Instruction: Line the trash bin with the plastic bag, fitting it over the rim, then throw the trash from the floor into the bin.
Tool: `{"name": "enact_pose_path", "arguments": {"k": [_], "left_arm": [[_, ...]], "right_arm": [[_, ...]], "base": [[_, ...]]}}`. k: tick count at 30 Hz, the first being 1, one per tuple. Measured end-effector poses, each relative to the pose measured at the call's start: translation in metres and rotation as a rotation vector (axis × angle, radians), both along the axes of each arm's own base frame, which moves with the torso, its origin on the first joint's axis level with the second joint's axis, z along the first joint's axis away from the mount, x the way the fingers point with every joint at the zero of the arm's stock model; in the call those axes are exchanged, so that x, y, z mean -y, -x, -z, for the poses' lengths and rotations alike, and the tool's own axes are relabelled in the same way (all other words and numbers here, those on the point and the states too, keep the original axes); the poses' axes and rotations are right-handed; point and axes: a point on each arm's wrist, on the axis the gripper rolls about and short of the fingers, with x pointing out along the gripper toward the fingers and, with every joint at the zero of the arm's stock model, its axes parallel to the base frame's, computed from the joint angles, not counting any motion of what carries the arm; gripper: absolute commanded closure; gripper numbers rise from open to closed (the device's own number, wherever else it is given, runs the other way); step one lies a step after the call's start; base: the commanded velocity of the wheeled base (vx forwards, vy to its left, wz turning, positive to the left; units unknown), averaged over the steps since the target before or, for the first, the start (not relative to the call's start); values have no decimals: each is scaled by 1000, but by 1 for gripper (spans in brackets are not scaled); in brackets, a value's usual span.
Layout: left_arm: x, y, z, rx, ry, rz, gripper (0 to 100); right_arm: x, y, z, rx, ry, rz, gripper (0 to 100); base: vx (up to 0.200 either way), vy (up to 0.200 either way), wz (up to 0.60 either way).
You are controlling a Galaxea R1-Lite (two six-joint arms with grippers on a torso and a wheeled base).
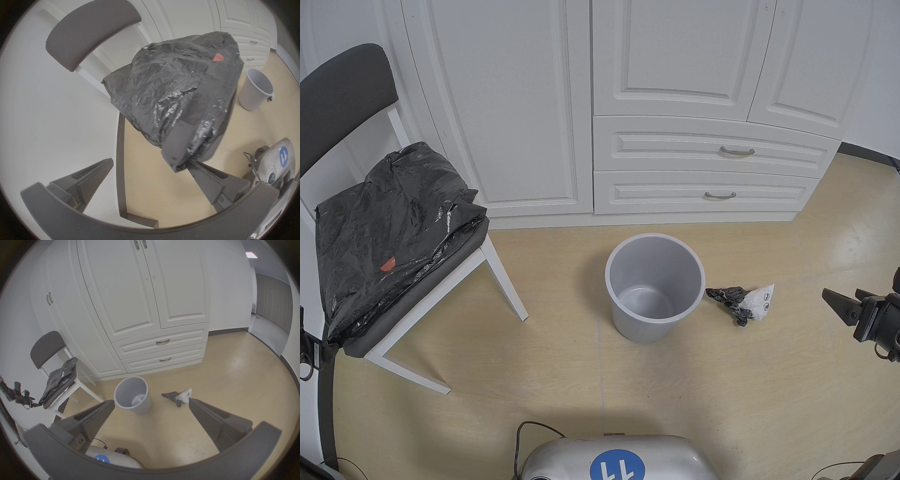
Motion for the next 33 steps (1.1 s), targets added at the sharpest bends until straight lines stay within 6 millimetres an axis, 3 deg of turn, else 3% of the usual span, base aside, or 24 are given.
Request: {"name": "enact_pose_path", "arguments": {"k": [9, 18, 33], "left_arm": [[-11, -8, 12, 8, 65, -43, 0], [-19, -19, 9, 153, 116, -116, 0], [-3, -18, 21, 349, 249, -173, 0]], "right_arm": [[0, 1, -1, 4, -3, -1, 0], [0, 2, -2, 14, -5, -2, 0], [1, 7, -6, 42, -10, -9, 0]], "base": [[0, 0, 0], [0, 0, 0], [0, 0, 0]]}}
